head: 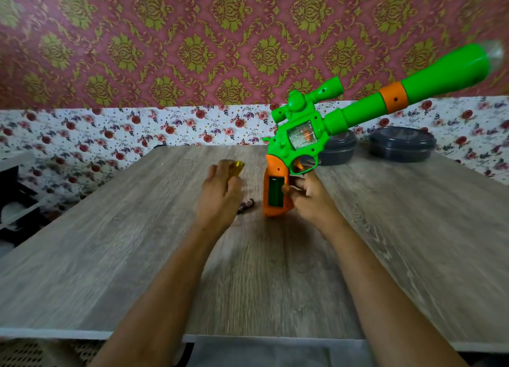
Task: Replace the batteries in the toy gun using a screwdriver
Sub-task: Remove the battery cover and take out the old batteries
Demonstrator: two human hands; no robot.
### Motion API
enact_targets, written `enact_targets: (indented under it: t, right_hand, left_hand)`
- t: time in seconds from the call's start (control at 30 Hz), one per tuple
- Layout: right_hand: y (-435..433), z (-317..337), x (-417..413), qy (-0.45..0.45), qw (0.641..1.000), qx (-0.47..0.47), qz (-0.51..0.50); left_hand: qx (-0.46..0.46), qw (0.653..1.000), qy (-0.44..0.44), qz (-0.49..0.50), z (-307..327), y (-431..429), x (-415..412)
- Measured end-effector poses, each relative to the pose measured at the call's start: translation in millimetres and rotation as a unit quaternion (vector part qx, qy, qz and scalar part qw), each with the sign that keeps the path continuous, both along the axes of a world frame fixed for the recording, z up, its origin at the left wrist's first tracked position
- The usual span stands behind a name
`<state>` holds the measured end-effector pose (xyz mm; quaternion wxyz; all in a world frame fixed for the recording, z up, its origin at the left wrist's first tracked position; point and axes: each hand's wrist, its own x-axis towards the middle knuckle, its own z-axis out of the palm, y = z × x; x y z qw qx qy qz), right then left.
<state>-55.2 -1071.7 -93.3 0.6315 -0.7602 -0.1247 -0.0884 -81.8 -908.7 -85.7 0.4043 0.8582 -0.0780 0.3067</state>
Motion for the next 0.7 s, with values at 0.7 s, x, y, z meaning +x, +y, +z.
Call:
enact_targets:
  t: [0.7]
  right_hand:
    - [-8,-9,9,0.073,0.987,0.138,0.045]
  left_hand:
    - [-0.004,0.965,-0.258,-0.056,9,-10,-15]
